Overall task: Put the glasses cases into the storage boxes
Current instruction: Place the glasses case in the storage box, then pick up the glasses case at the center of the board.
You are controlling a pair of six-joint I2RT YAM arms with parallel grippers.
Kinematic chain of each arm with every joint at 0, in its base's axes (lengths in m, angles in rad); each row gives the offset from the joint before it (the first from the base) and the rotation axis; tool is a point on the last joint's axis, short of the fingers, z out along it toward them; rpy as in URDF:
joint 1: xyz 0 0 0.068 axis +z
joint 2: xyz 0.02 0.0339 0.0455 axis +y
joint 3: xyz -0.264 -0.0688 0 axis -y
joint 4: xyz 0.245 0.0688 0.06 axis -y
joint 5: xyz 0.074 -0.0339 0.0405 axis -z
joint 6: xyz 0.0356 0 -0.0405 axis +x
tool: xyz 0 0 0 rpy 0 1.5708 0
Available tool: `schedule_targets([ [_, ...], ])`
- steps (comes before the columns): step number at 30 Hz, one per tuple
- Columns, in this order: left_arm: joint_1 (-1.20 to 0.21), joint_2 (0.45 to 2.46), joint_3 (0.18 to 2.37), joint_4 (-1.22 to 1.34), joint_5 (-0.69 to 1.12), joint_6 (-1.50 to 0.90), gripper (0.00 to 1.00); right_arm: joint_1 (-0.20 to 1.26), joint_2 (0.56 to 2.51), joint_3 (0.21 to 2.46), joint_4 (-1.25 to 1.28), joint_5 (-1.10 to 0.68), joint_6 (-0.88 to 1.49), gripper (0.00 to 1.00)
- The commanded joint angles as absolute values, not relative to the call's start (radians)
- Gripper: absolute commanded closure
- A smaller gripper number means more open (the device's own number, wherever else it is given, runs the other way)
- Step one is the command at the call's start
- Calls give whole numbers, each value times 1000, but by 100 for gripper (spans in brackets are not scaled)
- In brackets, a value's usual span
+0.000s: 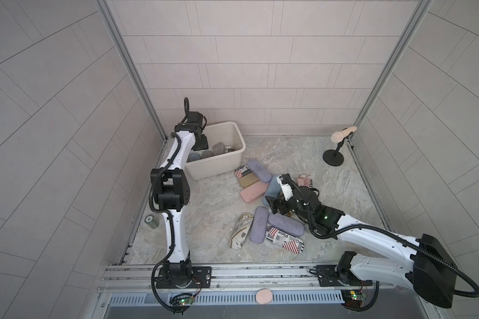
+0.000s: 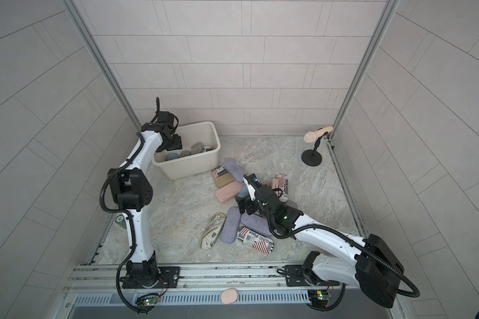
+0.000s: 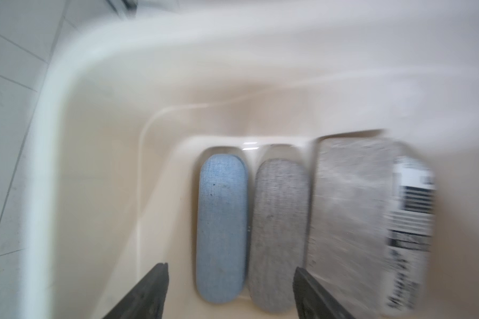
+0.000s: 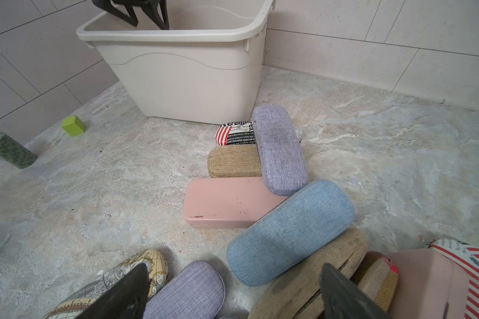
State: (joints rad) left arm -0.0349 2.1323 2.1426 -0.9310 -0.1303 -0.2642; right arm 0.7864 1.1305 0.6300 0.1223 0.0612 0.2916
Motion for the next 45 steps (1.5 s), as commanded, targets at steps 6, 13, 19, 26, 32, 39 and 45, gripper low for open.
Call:
schedule_targets([
  [6,-88,1709,1887,-727,-7,-266,24,787,1087,626,126,107,306,3],
  [13,-312,1358,1422,-704,-74,-272,24,786,1043,576,142,237,335,1],
  [19,-522,1200,1158,-872,-70,-340,25,764,1022,560,122,354,388,0],
  [26,-735,1176,946,-842,5,-543,24,754,1045,568,117,344,398,0],
  [32,-916,1307,793,-567,79,-682,22,754,1049,573,121,298,383,0],
  [39,-934,1414,805,-535,17,-706,20,753,1058,571,130,282,386,0],
  [45,-934,1408,787,-537,-21,-719,20,754,1058,571,132,279,387,0],
])
